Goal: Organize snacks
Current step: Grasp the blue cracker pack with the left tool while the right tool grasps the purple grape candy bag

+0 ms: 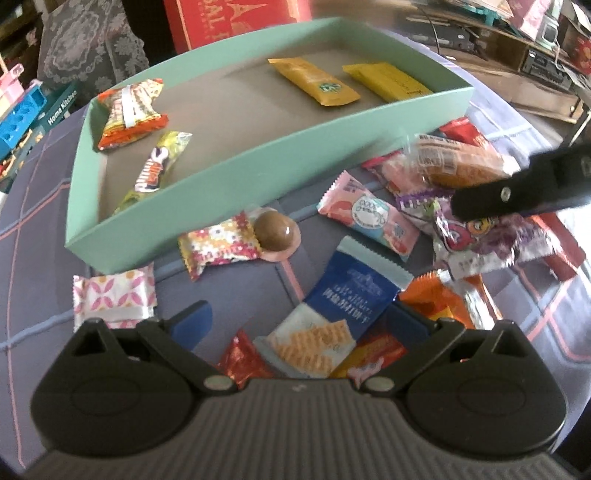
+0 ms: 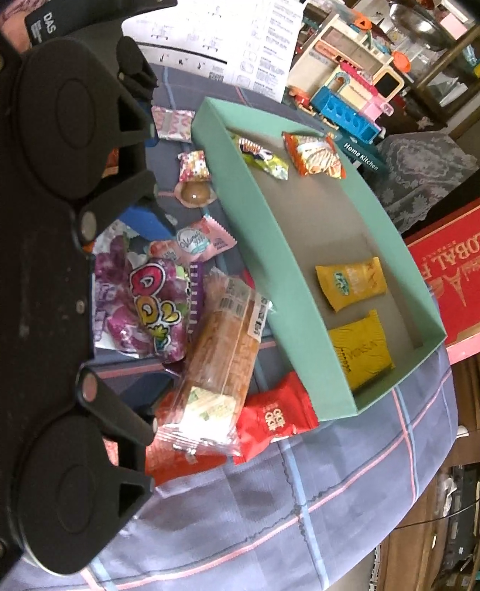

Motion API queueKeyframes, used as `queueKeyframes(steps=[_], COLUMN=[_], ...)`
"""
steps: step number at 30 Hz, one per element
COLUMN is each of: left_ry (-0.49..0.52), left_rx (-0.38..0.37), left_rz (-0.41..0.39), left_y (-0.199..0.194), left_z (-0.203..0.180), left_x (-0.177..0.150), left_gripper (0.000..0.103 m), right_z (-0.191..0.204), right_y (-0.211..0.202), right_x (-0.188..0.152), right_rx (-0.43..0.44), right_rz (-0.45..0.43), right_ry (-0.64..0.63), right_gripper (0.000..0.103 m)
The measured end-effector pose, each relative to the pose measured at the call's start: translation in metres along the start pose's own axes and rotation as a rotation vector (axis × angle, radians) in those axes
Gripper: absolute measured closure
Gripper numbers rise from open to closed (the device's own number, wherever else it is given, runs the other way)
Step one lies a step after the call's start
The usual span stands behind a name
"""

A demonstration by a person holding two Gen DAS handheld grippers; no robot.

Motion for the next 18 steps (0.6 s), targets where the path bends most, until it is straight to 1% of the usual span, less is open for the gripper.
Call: queueKeyframes(steps=[1,2,3,4,6,9,13,18], left_ry=[-0.008,-0.015,-0.022,-0.028,-0.034,-0.043,-0.077,-0.103], left_rx=[-0.005,-0.010,-0.017,-0.029,-0.031,-0.030,-0.039,-0.044], left_rz=[0.000,0.004,0.008,0.016,0.005,-0.004,-0.001,-0.002], left_y=[0.001,0.003,0.005,0.007,0.007,0.005,0.002,-0.001], left_z=[0.001,0.001,0.002,0.002,0.004,0.006,0.014,0.021], left_x=[0.001,0.001,0.000,-0.001,-0.002,-0.004,-0.008,-0.012], left_gripper=[0.001,0.005,0.014,0.020,0.029,0.036,0.038,0.036], right_z=[0.001,0.003,0.005,0.007,0.011,0.013,0.016,0.021], right_y=[0.002,0.004,0.007,0.008,0.010,0.015,0.023,0.027], right_x=[0.000,-0.001,-0.002,-0.001,-0.001,-0.001,-0.005,-0.006], right_rx=[-0.005,-0.009,-0.011,-0.016,-0.032,-0.041,-0.054,-0.087], right_rz=[0.001,0.003,0.004,0.002,-0.007,-0.004,0.004,-0.013], right_ry=[-0.005,-0.013,-0.019,-0.026,-0.049,-0.063,-0.083,-0.133], right_gripper=[0.022,0.022,0.022,0.022,0.022,0.022,0.022,0.022])
Point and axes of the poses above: each gripper's, at about its wrist camera, not at the fingertips, and y roughly the way its jaws point, z to its left, x to its top, the point moved 8 cm from there along y, roughly the way its jaws point, and after that the axes turned 5 degrees about z, right-handed, at the moved point
